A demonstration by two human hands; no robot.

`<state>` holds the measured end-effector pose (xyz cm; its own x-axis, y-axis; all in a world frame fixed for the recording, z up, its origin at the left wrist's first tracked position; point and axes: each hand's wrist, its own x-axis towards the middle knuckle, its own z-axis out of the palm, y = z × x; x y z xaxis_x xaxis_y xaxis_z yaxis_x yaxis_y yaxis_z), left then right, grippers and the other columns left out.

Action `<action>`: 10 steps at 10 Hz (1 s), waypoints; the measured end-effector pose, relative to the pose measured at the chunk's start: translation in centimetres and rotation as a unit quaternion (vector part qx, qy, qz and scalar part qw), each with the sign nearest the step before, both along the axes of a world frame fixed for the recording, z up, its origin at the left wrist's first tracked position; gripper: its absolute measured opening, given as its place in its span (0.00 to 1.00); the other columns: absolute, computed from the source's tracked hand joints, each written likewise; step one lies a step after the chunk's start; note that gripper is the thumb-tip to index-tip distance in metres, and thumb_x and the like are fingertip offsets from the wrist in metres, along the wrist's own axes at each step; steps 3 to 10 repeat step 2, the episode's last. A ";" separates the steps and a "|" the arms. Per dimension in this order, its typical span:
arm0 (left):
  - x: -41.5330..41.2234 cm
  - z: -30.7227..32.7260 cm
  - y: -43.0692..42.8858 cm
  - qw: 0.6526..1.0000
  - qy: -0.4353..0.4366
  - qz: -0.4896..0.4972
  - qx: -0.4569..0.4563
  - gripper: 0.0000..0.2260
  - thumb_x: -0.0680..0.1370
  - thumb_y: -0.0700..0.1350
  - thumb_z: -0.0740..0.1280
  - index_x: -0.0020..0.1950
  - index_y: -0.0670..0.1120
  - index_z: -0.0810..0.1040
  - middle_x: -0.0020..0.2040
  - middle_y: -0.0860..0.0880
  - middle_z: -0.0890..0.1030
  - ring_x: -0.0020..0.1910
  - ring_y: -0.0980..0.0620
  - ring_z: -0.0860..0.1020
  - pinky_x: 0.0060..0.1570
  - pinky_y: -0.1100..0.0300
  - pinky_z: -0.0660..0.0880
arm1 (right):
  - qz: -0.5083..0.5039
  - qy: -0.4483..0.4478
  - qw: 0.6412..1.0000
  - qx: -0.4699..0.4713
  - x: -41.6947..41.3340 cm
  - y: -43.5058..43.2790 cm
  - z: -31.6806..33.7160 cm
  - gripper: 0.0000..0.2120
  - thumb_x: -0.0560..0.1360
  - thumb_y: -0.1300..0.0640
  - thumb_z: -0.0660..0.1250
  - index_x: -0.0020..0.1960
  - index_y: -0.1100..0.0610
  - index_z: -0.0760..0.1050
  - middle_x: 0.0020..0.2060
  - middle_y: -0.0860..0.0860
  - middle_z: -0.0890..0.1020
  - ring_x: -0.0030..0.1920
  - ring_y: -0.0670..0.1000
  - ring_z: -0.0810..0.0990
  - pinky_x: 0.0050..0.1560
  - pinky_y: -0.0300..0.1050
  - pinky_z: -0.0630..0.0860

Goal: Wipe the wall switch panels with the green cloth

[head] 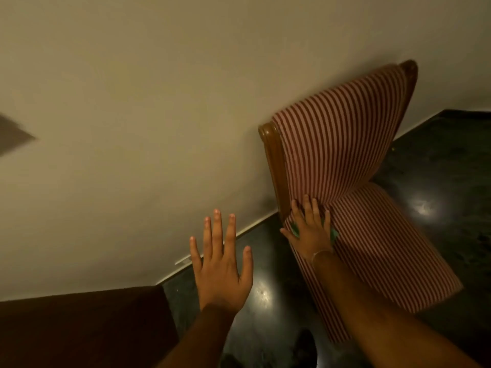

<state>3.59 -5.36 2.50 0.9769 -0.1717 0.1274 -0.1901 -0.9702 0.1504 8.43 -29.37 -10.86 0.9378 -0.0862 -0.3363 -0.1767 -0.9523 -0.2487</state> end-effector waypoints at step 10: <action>1.2 8.3 3.7 0.998 -0.067 0.014 -0.013 0.33 0.85 0.59 0.54 0.89 0.50 0.56 0.89 0.46 0.52 0.87 0.44 0.53 0.83 0.38 0.46 | 0.032 -0.241 0.970 0.023 3.4 5.0 14.2 0.42 0.81 0.26 0.49 0.87 0.43 0.38 0.87 0.51 0.39 0.87 0.56 0.37 0.82 0.68 0.39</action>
